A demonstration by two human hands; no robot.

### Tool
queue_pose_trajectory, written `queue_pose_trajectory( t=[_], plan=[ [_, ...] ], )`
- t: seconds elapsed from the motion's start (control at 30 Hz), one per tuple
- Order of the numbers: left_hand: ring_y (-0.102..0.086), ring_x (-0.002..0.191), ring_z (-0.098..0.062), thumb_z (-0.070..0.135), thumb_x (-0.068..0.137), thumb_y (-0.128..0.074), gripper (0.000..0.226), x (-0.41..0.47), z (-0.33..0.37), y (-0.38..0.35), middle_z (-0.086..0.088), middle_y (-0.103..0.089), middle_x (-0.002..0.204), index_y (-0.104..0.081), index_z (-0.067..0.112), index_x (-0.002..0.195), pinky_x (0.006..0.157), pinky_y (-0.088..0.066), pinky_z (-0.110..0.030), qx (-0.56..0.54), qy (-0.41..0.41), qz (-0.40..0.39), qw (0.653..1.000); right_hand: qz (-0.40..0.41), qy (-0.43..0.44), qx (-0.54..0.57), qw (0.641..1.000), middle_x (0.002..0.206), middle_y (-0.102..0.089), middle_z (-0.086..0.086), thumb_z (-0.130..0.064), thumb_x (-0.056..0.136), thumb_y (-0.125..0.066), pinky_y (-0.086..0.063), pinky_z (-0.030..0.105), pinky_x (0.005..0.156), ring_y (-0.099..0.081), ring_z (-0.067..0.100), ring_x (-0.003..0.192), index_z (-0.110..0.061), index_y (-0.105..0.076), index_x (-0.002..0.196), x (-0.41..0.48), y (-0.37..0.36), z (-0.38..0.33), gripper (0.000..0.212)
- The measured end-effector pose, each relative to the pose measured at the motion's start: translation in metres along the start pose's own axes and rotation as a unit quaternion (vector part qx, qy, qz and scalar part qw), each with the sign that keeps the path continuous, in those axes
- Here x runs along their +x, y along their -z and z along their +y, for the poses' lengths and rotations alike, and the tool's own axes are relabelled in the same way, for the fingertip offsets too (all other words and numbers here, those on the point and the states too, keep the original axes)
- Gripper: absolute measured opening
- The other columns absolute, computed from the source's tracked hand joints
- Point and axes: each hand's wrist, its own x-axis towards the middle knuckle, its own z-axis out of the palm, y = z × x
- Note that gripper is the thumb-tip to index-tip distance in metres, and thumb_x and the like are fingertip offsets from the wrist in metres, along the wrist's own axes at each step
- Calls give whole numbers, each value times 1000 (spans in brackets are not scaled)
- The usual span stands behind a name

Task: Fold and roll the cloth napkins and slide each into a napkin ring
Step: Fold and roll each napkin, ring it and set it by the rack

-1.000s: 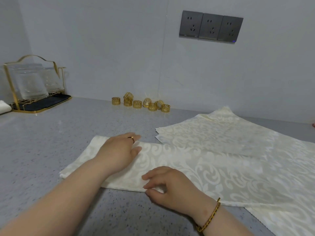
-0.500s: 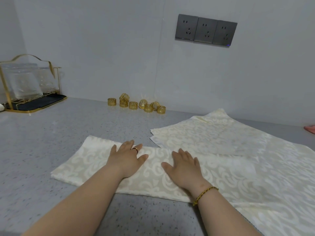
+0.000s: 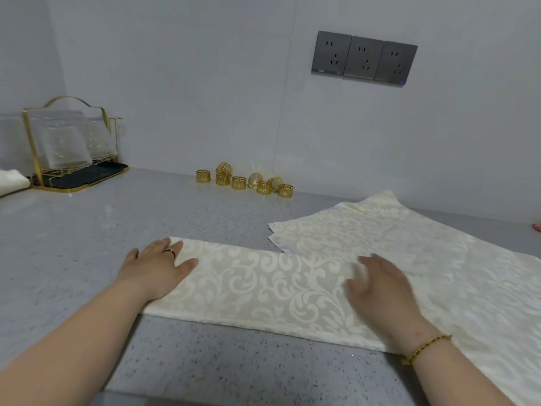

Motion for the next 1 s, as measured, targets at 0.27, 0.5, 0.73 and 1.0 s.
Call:
queue_pose_trajectory(
  t=[0.27,0.5,0.73,1.0],
  plan=[
    [-5,143,-16,56,93,-20,65,4,-1,-3,1,-3,156,-9,22,147,115,-4,-38,-18,6,12,1000,-135,339,178,914,141,-43,-9,-37,86,-59,-17,3,94,-33,3,130,-21,-55,125,-29,-22,-105,43],
    [-17,141,-19,53,95,-22,59,9,-7,3,1,-18,153,-20,23,145,112,-11,-36,-81,13,23,996,-46,359,207,909,106,-70,-7,-31,80,-53,-44,13,84,-52,1,105,-18,-74,90,-33,-41,-98,27],
    [-31,131,-29,49,92,-41,55,26,-13,17,-7,-38,141,-32,23,139,105,-25,-37,-68,62,19,996,-79,335,296,891,116,-65,-6,-15,84,-61,-33,4,92,-37,-4,117,-11,-73,97,-32,-39,-94,18],
    [-47,110,-27,33,88,-55,17,32,-12,20,-7,-53,109,-53,20,99,86,-37,-30,-167,31,23,985,-131,290,348,882,106,-69,-3,-8,81,-63,-33,-4,82,-47,-27,84,-7,-74,89,-30,-37,-93,14]
  ],
)
